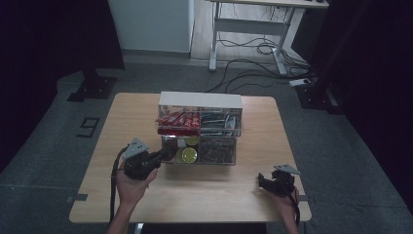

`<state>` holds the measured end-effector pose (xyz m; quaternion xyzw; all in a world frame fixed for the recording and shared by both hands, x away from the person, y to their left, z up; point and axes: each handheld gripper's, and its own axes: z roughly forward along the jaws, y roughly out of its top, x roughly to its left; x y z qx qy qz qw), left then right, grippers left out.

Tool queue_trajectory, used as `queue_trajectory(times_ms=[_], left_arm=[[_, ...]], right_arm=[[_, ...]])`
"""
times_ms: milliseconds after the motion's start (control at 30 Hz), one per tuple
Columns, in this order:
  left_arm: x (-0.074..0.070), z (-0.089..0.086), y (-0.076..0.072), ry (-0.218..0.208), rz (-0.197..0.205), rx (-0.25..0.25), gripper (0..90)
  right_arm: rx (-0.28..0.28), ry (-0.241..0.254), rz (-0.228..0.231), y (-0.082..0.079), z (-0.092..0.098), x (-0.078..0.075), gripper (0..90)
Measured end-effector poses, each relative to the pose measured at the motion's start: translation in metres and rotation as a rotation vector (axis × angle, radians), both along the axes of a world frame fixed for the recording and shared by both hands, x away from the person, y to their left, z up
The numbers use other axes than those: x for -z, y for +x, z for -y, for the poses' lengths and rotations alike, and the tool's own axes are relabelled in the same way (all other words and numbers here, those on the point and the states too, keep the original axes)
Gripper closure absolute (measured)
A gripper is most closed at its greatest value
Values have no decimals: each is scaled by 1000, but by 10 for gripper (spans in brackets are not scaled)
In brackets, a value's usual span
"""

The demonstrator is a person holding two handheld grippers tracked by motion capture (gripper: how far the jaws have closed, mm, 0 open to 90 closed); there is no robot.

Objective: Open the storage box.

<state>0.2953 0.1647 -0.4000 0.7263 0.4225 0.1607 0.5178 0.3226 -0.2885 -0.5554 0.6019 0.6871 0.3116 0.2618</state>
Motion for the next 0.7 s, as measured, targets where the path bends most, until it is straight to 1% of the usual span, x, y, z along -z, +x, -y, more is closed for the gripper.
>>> queue_trajectory(times_ms=[133,267,367,500,700], left_arm=[[-3,5,4,-7,-5,16,900],[-8,6,8,-30,-8,23,900],[-12,7,11,-26,-3,26,900],[-17,7,14,-44,1,31,900],[-24,9,16,-32,7,37,900]], right_arm=[[0,0,0,0,0,0,163],[0,0,0,0,0,0,163],[-1,0,0,0,0,0,163],[0,0,0,0,0,0,163],[0,0,0,0,0,0,163]])
